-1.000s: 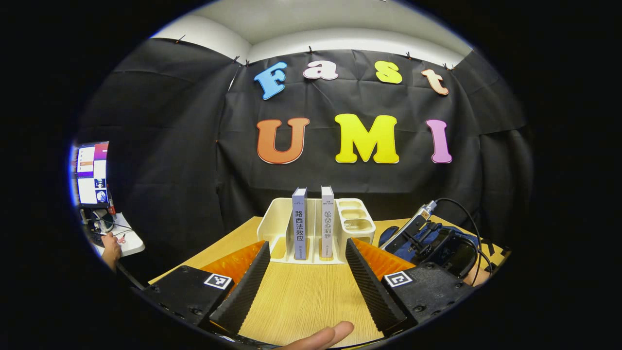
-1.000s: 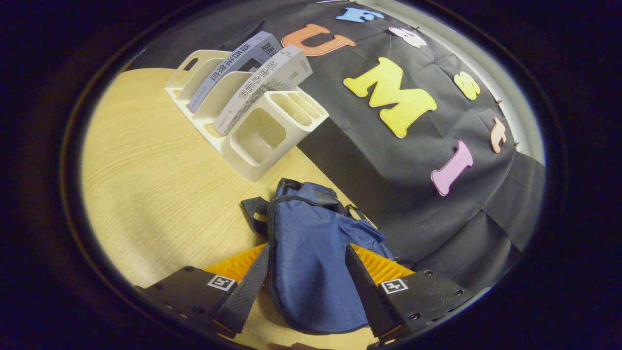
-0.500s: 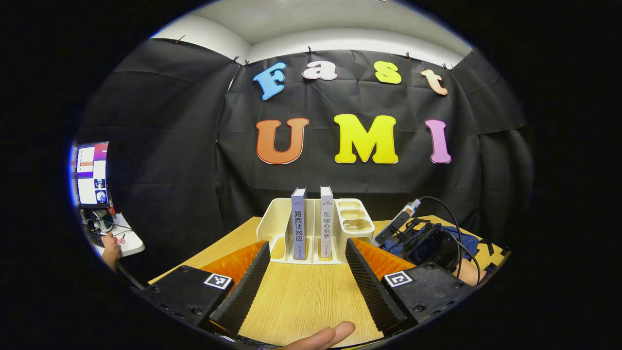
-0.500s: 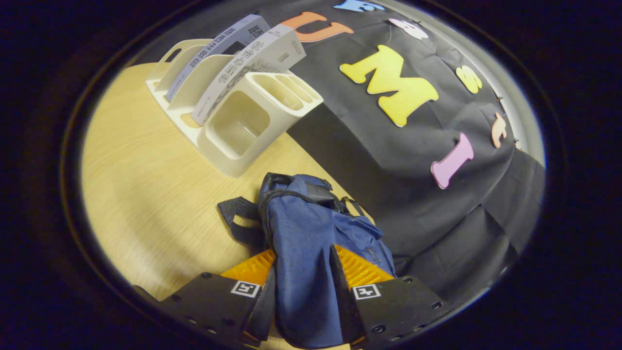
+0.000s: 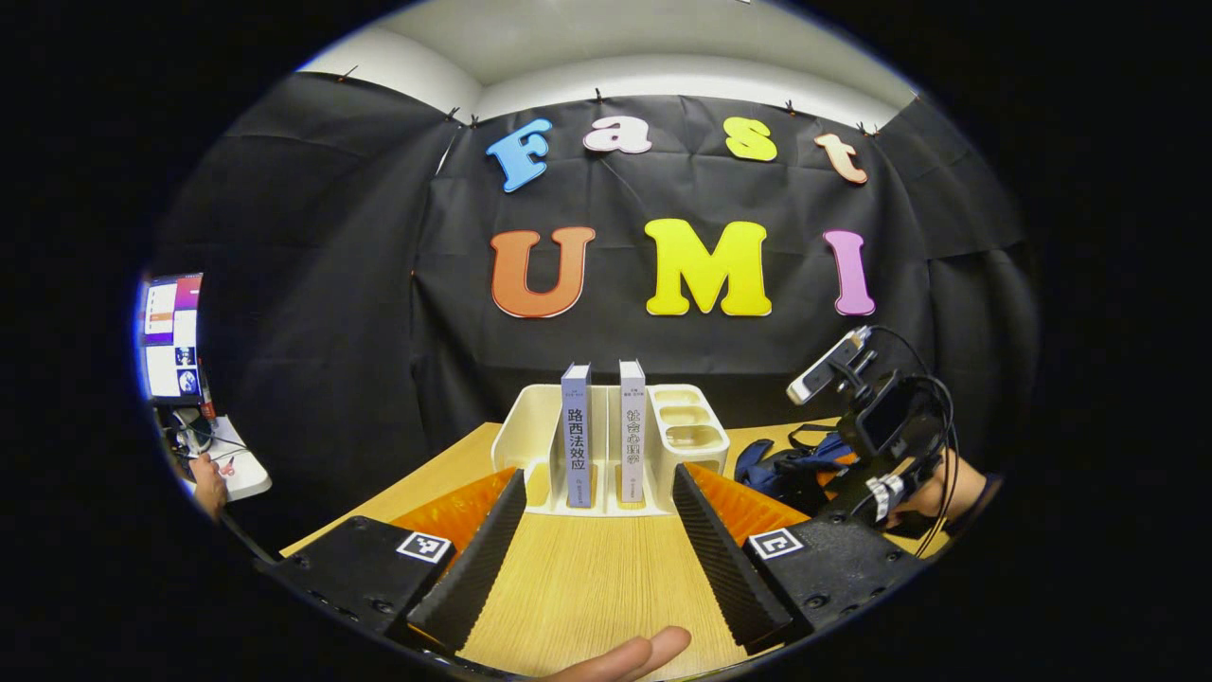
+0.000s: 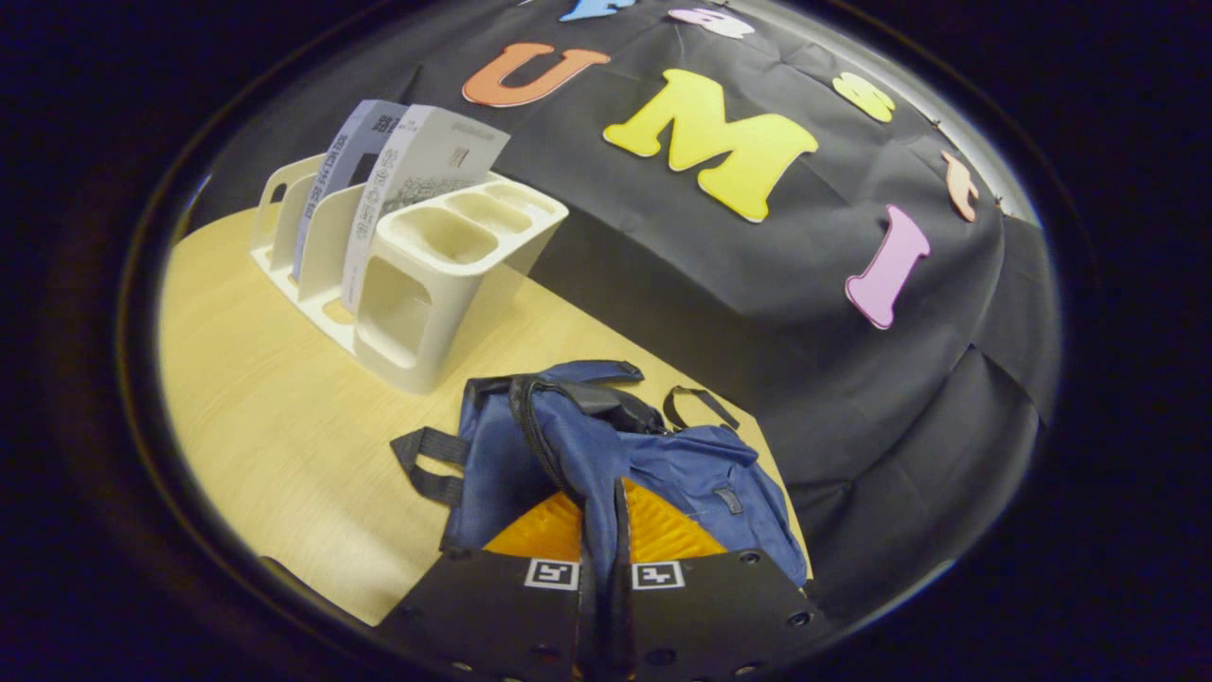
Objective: Open the schoolbag, grab two books from the bookshelf and put them into the schoolbag.
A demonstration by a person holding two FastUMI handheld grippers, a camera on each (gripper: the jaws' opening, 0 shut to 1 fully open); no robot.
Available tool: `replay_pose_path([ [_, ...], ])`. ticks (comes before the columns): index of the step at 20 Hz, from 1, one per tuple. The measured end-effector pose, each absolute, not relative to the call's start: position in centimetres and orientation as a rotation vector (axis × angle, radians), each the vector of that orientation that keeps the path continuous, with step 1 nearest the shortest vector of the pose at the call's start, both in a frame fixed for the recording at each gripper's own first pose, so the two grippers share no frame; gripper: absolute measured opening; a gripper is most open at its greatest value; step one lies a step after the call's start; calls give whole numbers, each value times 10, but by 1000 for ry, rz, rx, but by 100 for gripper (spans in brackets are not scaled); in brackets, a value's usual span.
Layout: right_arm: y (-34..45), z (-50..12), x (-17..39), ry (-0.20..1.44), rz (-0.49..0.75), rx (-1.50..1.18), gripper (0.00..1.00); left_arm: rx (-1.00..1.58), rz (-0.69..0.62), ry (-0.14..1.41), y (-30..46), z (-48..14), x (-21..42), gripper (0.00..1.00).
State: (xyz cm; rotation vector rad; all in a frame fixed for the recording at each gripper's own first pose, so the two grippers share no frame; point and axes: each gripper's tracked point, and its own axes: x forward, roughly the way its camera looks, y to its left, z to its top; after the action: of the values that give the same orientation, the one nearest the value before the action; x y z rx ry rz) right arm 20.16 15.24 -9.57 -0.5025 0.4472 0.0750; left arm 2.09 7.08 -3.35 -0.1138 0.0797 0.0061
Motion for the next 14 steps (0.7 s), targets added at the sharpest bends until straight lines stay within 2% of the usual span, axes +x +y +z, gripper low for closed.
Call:
replay_pose_path([
  [4,129,-68,209,408,112,-446,5,-131,34,151,72,-55,31,98],
  [8,98,-40,222,376,135,-404,5,-192,-6,170,66,-63,47,98],
  [14,59,16,238,319,142,-360,6,-254,5,251,71,-71,89,98],
])
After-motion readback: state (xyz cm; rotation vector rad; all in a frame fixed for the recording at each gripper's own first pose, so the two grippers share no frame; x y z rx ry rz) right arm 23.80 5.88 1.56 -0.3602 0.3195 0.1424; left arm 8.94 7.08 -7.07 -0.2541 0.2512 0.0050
